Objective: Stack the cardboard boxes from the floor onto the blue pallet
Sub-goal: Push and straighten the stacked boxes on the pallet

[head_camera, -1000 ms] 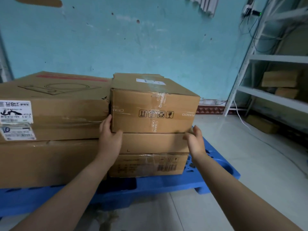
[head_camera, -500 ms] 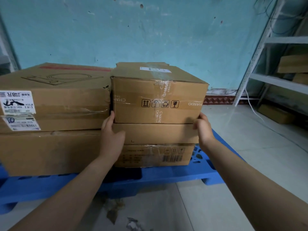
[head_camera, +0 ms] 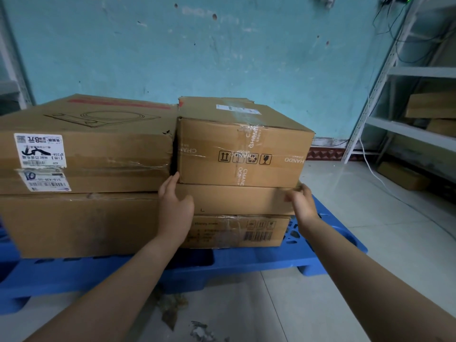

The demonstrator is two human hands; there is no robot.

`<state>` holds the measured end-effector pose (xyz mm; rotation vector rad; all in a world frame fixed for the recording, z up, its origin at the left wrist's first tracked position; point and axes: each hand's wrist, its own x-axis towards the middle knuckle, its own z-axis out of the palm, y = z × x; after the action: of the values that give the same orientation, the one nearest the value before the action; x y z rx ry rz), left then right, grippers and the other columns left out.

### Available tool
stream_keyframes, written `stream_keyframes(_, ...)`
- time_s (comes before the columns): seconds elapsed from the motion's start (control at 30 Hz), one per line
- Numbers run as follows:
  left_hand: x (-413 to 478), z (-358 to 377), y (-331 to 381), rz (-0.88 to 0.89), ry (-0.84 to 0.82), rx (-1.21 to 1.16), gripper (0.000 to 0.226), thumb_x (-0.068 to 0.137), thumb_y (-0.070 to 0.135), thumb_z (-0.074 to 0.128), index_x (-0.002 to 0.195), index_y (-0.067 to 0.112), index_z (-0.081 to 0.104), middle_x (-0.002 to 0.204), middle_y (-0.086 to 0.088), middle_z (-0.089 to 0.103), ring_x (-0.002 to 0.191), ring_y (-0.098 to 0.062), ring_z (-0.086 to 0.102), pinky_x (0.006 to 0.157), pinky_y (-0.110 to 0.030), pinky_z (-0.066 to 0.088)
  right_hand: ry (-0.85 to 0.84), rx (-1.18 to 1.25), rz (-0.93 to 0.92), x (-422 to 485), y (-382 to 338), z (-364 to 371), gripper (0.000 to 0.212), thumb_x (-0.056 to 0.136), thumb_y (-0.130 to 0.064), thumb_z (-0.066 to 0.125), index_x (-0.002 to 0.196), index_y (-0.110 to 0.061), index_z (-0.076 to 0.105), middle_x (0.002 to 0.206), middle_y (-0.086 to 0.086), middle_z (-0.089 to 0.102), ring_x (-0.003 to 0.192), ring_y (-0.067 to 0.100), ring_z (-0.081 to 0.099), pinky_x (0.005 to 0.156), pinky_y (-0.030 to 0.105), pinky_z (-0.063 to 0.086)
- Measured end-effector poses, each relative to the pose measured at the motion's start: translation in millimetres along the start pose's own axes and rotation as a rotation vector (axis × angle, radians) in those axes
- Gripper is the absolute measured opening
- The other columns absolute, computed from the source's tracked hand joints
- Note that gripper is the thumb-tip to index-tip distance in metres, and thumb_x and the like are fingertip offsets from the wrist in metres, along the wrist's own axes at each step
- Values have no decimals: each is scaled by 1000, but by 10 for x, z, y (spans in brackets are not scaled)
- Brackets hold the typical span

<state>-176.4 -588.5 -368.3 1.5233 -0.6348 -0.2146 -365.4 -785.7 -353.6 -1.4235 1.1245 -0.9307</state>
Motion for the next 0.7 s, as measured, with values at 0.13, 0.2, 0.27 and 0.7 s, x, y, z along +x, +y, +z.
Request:
stream_keyframes(0.13,-33,-16,-29,-13,-46,-12,66,90,1,48,149,25,31,154,8,24,116,-7,48,75,-10,42,17,19,12,12,35,-70,69,84,-6,47,150,-23,32,131,3,47,112,19,41,91,40,33)
stream_keyframes(0.2,-65,-5,-14,-15,-52,-27,66,90,1,49,149,25,30,153,10,24,101,7,49,65,-4,40,24,18,11,0,49,-73,69,84,-7,47,149,-24,34,136,4,47,114,20,42,94,40,33)
stream_keyframes(0.27,-79,15,-5,-21,-41,-39,65,91,3,50,149,24,31,153,10,25,88,17,43,65,-4,36,17,10,5,-18,62,-72,67,84,-9,47,148,-25,33,139,6,48,118,21,43,98,43,33)
stream_keyframes(0.7,-25,-332,6,-38,23,-119,40,93,9,51,125,33,52,132,7,53,107,0,52,78,-15,39,102,40,-68,-144,110,177,66,78,-12,54,142,-22,39,141,14,44,125,34,46,107,52,38)
